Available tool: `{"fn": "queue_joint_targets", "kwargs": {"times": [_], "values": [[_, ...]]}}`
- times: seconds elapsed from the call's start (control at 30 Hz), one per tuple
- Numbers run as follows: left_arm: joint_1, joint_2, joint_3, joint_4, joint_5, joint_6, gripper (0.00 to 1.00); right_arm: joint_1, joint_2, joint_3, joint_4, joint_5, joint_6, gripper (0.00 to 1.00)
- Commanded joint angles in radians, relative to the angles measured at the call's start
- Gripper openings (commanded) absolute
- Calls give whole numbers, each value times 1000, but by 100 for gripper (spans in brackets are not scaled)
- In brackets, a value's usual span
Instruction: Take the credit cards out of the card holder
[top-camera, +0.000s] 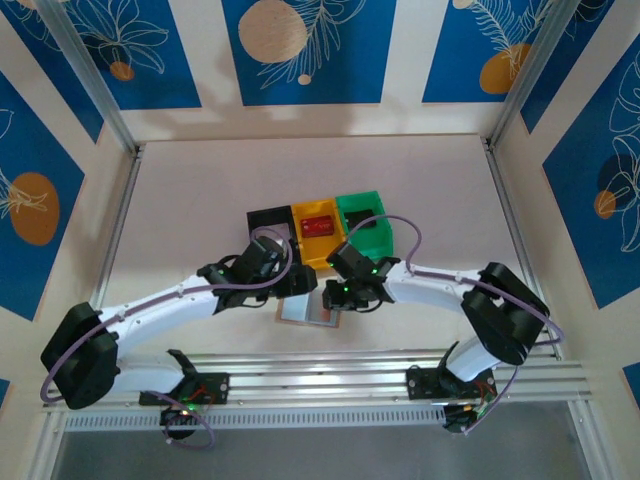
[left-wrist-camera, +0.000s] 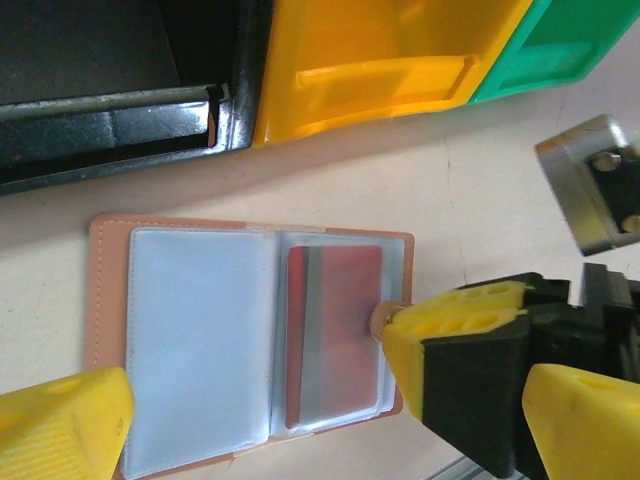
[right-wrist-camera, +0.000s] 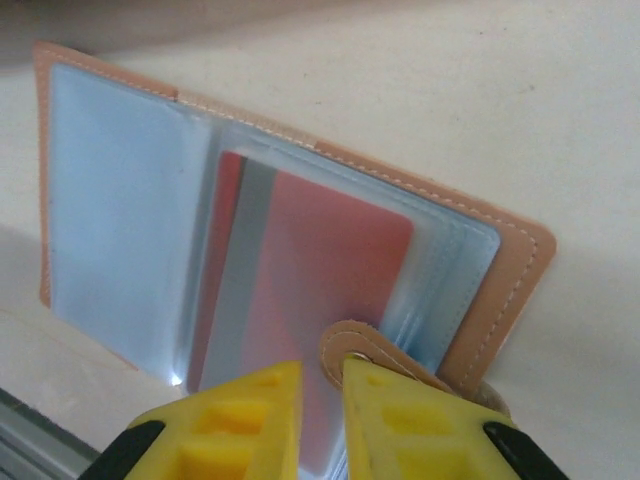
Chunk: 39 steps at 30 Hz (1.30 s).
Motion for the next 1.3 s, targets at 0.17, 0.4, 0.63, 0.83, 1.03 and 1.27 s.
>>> {"fn": "queue_joint_targets", "kwargs": {"times": [0.17, 0.4, 0.63, 0.83, 1.03, 1.27], "values": [[-12, -23, -25, 23, 0, -18, 100, 54, -69, 11, -39, 2, 63, 25], [-14, -44, -49, 45, -8, -50, 100, 97, -17, 28, -19, 6, 117, 24], [-15, -61, -63, 46, -18, -63, 100, 123, 21, 41, -17, 38, 156, 24], [-15, -73, -85, 56, -22, -76, 100, 113, 32, 40, -52, 86, 176, 24], [-16, -74, -96, 64, -13, -86, 100, 84, 8, 19, -60, 109, 178, 23], [-15, -66, -95, 75, -12, -90, 100, 53, -32, -11, -61, 127, 175, 22]]}}
